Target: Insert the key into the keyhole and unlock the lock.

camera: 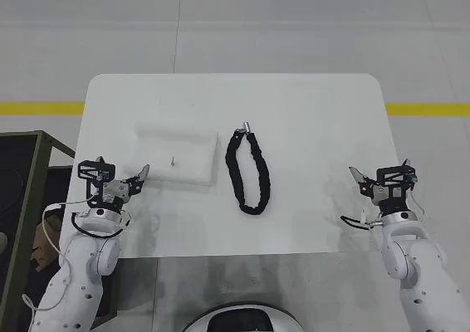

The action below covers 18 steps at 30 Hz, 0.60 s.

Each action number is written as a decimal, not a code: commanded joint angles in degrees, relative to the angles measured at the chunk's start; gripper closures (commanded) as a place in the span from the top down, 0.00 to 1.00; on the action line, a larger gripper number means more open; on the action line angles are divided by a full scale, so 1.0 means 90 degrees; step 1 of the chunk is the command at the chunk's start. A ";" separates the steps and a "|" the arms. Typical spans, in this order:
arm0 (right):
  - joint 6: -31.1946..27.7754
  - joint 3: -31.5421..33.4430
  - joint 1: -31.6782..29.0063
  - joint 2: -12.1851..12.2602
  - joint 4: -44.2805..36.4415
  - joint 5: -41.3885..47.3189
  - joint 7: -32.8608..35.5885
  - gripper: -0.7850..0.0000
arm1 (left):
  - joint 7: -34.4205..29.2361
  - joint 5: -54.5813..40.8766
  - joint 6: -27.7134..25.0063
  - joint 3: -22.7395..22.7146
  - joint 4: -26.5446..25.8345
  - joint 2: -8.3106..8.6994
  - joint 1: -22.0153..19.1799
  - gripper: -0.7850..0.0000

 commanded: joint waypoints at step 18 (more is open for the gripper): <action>0.0000 0.0000 0.0000 0.0000 0.0000 0.0000 0.0000 1.00 | -0.9519 -0.2517 0.0320 0.0923 -0.0091 0.0024 -0.4484 1.00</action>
